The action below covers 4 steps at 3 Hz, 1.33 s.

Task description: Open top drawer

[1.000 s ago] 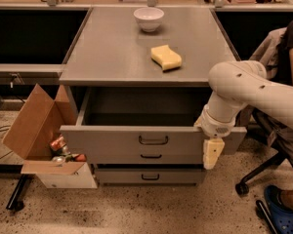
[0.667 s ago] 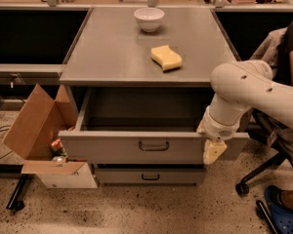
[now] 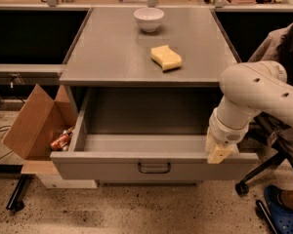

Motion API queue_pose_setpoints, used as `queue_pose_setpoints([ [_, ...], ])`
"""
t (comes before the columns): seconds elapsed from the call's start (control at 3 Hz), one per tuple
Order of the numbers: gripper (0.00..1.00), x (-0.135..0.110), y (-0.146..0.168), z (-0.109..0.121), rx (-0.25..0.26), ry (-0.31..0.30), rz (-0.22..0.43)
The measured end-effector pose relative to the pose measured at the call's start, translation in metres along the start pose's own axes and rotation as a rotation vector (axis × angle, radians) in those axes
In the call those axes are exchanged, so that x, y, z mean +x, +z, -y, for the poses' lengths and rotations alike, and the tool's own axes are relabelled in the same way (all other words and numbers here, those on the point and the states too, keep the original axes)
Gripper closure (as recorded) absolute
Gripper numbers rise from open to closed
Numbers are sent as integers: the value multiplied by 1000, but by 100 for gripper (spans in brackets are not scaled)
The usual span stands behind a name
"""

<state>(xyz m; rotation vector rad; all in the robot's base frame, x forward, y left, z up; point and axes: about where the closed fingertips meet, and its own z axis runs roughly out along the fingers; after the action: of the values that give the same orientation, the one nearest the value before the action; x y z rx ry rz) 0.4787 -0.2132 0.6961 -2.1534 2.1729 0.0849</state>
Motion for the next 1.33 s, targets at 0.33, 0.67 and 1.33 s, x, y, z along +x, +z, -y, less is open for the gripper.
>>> queue_pose_setpoints([
  [0.33, 100, 0, 0, 0, 0, 0, 0],
  [0.67, 81, 4, -2, 0, 14, 2, 20],
  [1.33, 34, 5, -5, 2, 21, 0, 28],
])
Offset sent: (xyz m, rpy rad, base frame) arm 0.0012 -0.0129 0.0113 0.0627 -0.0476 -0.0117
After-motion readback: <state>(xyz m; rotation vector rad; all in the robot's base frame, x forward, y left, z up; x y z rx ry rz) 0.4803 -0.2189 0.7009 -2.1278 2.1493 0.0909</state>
